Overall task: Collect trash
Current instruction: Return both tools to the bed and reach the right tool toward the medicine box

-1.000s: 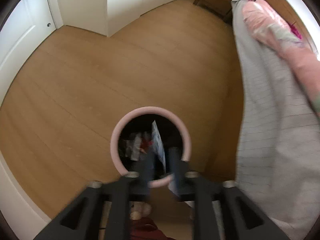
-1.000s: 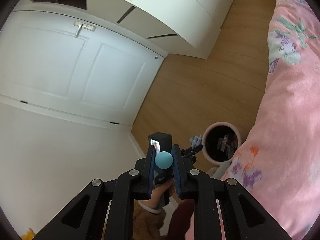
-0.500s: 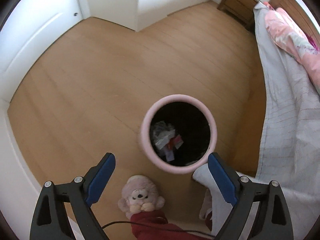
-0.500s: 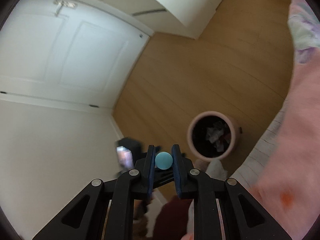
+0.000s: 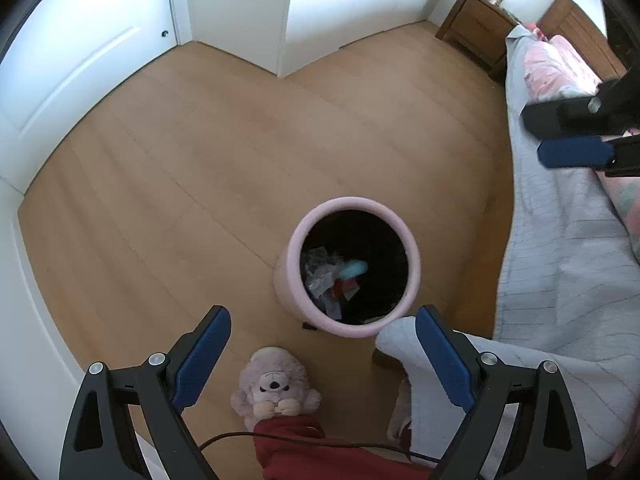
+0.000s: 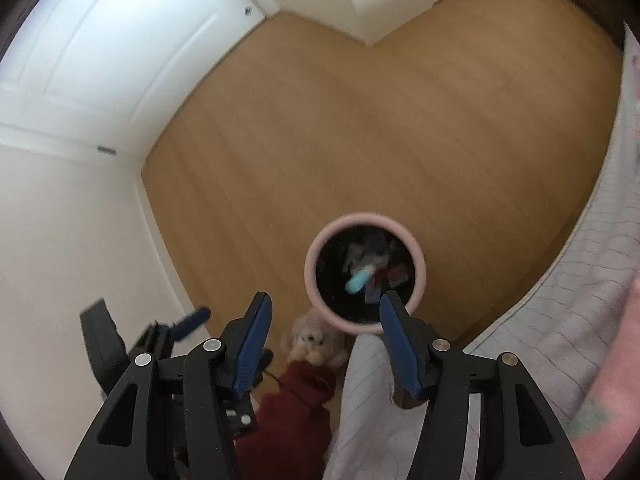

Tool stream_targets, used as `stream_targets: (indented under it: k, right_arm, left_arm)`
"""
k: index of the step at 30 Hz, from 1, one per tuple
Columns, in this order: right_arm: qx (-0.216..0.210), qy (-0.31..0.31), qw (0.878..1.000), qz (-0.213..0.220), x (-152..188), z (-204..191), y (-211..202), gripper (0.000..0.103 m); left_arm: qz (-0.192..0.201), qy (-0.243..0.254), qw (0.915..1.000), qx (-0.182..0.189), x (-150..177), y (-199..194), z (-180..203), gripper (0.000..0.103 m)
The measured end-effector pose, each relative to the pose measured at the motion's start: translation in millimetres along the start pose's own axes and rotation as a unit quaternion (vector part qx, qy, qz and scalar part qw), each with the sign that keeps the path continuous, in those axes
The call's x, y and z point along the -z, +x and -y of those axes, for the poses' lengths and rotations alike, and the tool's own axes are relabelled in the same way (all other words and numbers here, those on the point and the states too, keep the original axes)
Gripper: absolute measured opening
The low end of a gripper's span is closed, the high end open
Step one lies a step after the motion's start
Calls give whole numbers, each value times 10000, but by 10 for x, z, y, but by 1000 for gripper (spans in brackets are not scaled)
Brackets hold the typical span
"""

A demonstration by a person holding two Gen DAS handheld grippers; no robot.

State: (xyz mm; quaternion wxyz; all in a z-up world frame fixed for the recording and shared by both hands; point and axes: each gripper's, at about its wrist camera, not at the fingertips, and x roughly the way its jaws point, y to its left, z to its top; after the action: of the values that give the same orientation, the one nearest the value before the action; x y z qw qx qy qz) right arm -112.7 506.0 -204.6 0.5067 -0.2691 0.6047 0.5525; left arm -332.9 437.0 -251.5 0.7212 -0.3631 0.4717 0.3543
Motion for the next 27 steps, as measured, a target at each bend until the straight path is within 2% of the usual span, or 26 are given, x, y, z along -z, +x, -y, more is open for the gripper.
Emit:
stream_targets:
  k: [2,3,5,6,7,8,10,12,13,14,16,19,22,24,27]
  right_arm:
    - [-251,-38,9984,512,82,-7,-302,56]
    - [-512,-110,9944,918,191,-16,-563,56]
    - [-756,-320,9819,1705,432,-21,-1055,56]
    - [-748,-487,9720,2175,627,-24,-1366,63]
    - [-693,-598,9633,2523,789,-14,-1608,79]
    - [-620,-672,9522,2913,974,19,-1861,83]
    - [-419,-744,9220,3776,1414,147,-2388,90]
    - [129,-712,9007,4283,1779,277,-2764,101]
    - [460,-674,8922,4443,1955,355,-2927,103]
    - [778,-632,8849,4549,2138,450,-3081,103]
    - [1299,-433,8781,4584,2434,664,-3309,103]
    - [1792,79,8778,4441,2854,1071,-3604,103]
    - [2193,504,8840,4099,3227,1543,-3804,103]
    - [2597,837,8794,3902,3507,1884,-3941,103]
    - [3073,1275,8699,3640,3835,2427,-4071,103]
  left_arm:
    - [83,54,9999,27,-13,-83,62,94]
    - [126,78,9999,49,-20,-123,84,94]
    - [302,159,9993,132,-46,-274,189,94]
    - [390,204,9989,167,-57,-358,256,94]
    - [489,264,9982,209,-77,-444,335,94]
    - [627,359,9971,251,-103,-562,437,94]
    - [911,561,9937,325,-147,-794,638,94]
    - [1251,767,9882,429,-187,-1082,891,94]
    - [1424,876,9846,520,-203,-1232,1036,94]
    - [1620,1043,9791,647,-219,-1415,1247,94]
    - [1824,1388,9697,844,-278,-1660,1628,95]
    - [1895,2025,9544,1104,-290,-1905,2271,99]
    - [1796,2779,9326,1440,-228,-2049,3062,100]
    - [1652,3163,9182,1721,-158,-2072,3613,100]
    - [1371,3488,9043,2047,-42,-2019,4191,100]
